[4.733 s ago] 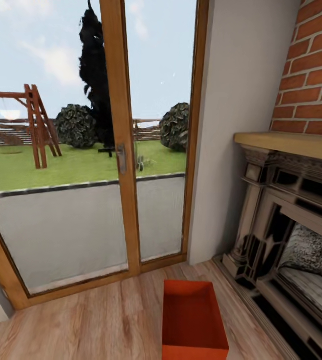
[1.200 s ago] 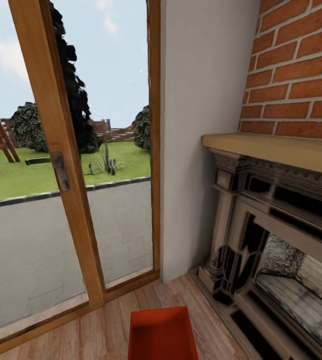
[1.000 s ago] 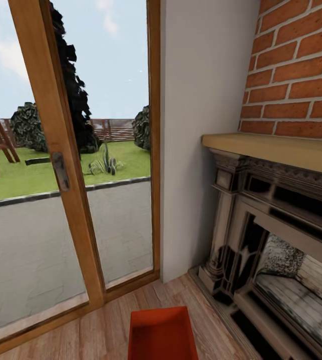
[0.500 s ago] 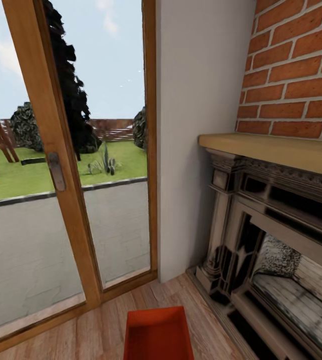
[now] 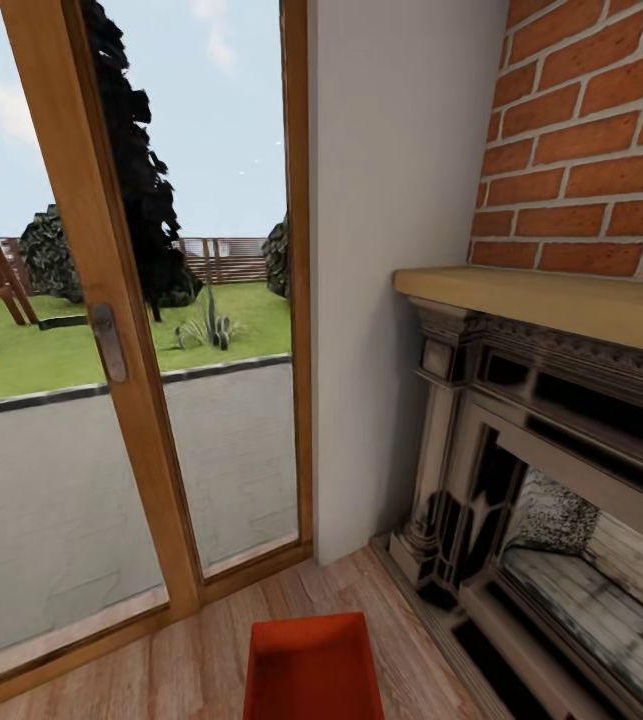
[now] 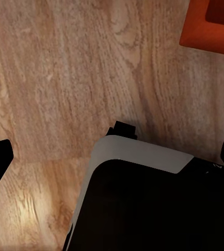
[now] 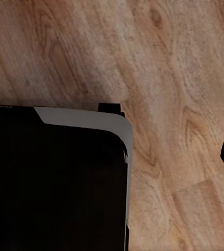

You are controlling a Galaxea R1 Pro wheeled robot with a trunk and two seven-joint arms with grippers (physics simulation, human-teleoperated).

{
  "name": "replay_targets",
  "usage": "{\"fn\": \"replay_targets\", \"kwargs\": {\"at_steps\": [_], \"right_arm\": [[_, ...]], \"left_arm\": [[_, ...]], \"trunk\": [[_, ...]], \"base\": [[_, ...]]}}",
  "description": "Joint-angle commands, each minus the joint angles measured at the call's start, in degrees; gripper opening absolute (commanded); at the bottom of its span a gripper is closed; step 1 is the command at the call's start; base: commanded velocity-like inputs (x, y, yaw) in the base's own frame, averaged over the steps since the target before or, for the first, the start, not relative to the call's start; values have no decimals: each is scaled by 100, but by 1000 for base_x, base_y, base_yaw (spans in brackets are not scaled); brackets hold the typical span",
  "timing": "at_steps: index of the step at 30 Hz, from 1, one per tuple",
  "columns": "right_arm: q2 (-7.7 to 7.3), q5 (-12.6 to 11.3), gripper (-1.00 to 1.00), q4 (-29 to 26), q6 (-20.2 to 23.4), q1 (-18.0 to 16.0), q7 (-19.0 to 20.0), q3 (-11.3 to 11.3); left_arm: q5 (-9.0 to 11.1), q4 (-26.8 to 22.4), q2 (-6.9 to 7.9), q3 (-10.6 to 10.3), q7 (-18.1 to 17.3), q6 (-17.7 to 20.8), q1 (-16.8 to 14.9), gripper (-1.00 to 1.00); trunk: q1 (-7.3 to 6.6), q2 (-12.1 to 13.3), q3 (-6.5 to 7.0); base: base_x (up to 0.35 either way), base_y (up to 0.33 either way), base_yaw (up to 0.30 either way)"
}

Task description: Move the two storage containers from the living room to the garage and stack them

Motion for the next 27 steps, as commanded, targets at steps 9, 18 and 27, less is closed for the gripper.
{"fn": "replay_targets", "kwargs": {"at_steps": [9,18,27], "right_arm": [[2,-67,100,17,-40,-8,30,43],[-2,-57,100,17,-41,-8,30,54],[-2,-60,100,10,-32,-8,38,55]], "left_arm": [[18,5,-2,23,10,-23,-4,100],[18,5,-5,23,10,-23,-4,100],[49,39,1,49,10,19,10,100]], "trunk": [[0,-5,-7],[0,-5,-7],[0,-5,-7]], "base": [[0,0,47],[0,0,26],[0,0,0]]}}
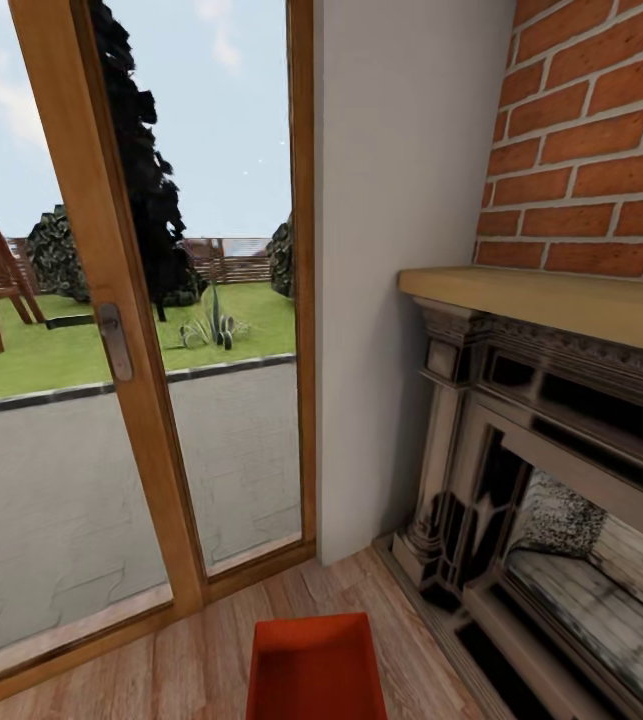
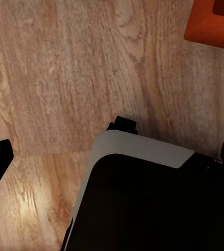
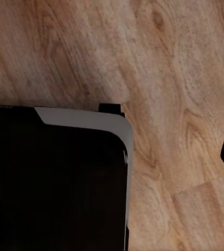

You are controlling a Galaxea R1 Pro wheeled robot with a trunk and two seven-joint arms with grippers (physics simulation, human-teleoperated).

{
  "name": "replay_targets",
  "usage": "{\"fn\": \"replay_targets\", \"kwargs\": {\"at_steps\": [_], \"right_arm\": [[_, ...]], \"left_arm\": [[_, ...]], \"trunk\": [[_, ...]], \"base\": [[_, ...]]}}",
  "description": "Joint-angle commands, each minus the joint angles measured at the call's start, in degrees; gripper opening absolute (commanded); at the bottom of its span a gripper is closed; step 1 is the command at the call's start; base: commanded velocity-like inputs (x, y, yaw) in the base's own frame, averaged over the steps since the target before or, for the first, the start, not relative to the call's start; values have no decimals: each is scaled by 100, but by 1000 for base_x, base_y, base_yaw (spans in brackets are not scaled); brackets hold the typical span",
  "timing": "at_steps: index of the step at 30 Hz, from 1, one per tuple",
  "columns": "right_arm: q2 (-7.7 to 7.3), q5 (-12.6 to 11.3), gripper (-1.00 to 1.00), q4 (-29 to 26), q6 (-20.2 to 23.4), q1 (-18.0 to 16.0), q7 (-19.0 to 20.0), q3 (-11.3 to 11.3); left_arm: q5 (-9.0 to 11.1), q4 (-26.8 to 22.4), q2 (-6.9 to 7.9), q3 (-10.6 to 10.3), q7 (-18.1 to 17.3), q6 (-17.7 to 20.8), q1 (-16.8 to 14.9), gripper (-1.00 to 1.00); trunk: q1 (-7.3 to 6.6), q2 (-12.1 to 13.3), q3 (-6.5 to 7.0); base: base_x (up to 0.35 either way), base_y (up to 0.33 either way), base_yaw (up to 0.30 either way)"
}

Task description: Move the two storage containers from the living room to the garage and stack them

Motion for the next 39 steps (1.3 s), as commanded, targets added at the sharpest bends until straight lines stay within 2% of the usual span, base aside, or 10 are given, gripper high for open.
{"fn": "replay_targets", "kwargs": {"at_steps": [1,30,33,35,39], "right_arm": [[-1,-61,100,17,-33,-7,29,46],[-5,-30,100,-32,-1,-7,40,65],[-22,-27,100,-349,281,-25,42,54],[-20,-22,100,-905,671,-35,25,51],[-20,-19,100,-1639,979,-60,-13,50]], "left_arm": [[13,4,0,25,11,-25,1,100],[-28,-20,0,40,11,-99,9,100],[-32,-191,72,42,11,-65,9,100],[-23,-615,117,38,21,8,9,100],[-20,-1249,163,40,57,361,9,100]], "trunk": [[0,-5,-7],[0,-5,-7],[0,-5,-7],[0,-5,-7],[0,-5,-7]], "base": [[0,0,0],[0,0,0],[0,0,0],[0,0,0],[0,0,0]]}}
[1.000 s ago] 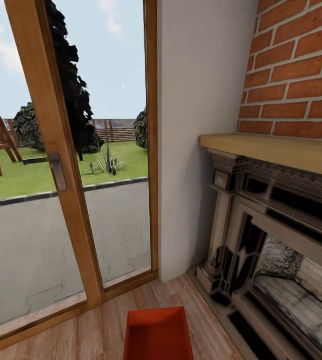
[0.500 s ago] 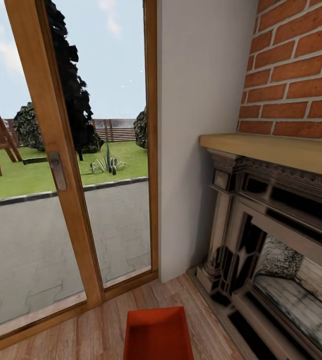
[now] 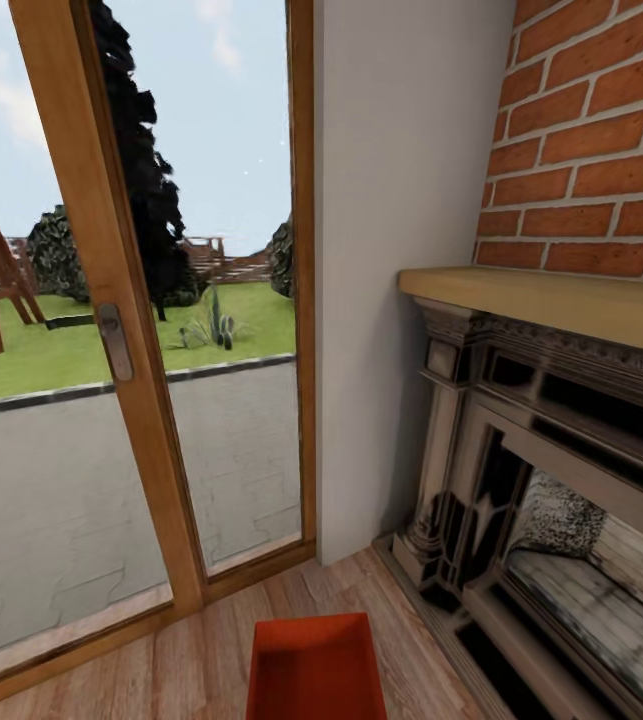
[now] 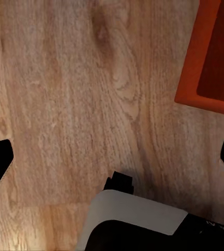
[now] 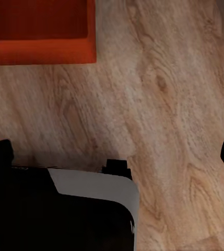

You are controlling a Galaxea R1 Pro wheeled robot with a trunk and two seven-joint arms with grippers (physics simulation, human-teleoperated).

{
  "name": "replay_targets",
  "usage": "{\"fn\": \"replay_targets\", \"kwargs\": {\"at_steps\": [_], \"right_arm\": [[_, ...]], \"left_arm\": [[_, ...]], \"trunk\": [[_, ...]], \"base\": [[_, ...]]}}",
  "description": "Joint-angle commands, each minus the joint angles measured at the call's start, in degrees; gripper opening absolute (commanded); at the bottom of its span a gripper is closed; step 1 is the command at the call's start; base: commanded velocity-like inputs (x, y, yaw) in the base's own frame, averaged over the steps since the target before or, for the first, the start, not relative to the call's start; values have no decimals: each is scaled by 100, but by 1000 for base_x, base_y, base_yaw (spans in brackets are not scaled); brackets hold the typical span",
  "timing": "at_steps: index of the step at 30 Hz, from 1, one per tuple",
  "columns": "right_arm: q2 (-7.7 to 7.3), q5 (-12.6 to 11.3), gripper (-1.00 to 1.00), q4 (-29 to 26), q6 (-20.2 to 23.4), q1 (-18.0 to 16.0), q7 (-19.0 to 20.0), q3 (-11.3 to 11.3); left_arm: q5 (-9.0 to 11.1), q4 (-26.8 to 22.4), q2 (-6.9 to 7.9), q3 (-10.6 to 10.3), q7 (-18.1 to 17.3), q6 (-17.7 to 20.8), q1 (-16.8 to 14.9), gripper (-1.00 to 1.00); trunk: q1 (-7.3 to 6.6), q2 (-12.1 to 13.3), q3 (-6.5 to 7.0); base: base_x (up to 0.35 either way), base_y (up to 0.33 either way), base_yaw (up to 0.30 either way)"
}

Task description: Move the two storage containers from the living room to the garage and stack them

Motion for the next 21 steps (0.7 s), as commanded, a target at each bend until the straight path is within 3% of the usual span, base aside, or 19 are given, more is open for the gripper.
{"fn": "replay_targets", "kwargs": {"at_steps": [1,6,16,21], "right_arm": [[-5,-59,100,-131,34,-48,-28,42],[32,-62,100,-230,76,-263,-141,44],[95,-50,100,151,85,-301,-289,87],[124,-105,100,417,106,-301,-294,23]], "left_arm": [[22,-200,7,28,9,162,-1,100],[26,-686,16,30,24,528,-6,100],[-42,-660,-29,-3,13,835,-78,100],[-67,-381,-43,-25,10,813,-75,100]], "trunk": [[0,-5,-8],[0,-5,-8],[0,-5,-19],[0,-5,-59]], "base": [[0,0,0],[0,0,0],[0,0,0],[0,0,0]]}}
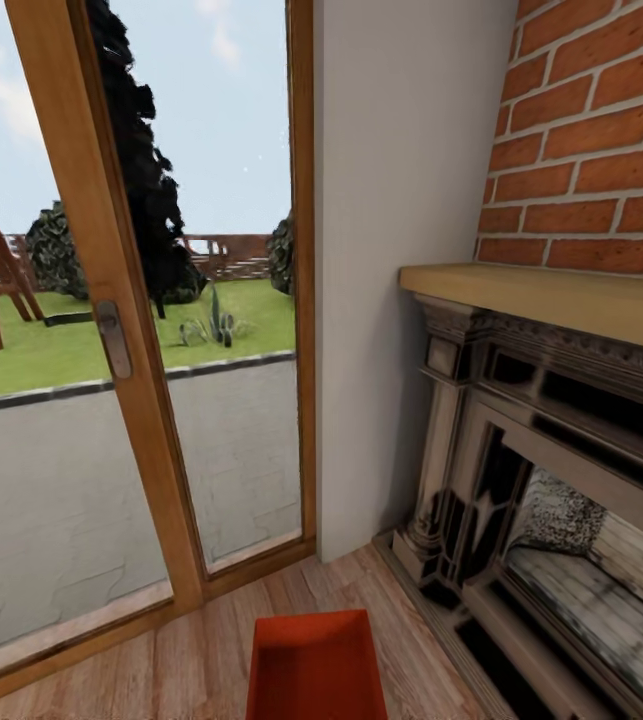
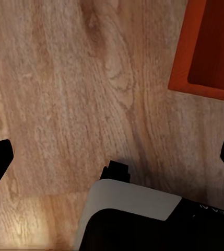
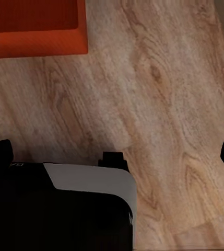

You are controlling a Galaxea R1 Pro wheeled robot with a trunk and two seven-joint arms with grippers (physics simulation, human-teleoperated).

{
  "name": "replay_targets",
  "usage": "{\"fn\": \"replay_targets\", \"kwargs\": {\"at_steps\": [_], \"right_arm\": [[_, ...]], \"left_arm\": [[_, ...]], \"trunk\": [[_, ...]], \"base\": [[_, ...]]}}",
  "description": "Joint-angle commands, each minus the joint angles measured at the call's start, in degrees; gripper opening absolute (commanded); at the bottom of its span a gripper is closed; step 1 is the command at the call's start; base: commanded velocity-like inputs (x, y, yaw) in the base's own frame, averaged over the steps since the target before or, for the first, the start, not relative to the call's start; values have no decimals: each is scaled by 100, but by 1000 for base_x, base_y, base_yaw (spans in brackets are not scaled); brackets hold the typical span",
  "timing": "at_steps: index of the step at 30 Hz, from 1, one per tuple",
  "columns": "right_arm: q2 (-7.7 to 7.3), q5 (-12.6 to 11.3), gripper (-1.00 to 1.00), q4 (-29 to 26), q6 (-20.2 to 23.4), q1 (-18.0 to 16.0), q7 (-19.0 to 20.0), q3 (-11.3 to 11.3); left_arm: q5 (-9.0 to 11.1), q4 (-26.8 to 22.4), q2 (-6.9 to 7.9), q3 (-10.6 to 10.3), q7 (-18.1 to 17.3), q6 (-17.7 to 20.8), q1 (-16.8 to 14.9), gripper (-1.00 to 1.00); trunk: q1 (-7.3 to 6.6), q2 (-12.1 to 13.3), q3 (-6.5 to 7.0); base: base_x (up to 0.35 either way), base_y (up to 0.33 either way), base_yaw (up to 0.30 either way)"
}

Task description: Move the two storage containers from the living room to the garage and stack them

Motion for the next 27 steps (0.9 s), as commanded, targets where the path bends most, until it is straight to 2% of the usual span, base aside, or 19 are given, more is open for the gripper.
{"fn": "replay_targets", "kwargs": {"at_steps": [1,14,21,27], "right_arm": [[-3,-61,100,0,6,-3,-2,46],[0,-66,100,24,21,-3,-2,47],[0,-65,100,691,-45,-3,44,55],[0,-48,100,1178,-374,-3,53,57]], "left_arm": [[34,-8,-2,13,13,29,0,100],[71,131,4,23,-17,-81,3,100],[78,380,4,31,-30,-98,3,100],[38,684,19,11,-34,-102,3,100]], "trunk": [[0,-5,-17],[0,-5,-137],[0,-5,-203],[0,-5,-259]], "base": [[0,0,0],[0,0,0],[0,0,4],[0,0,67]]}}
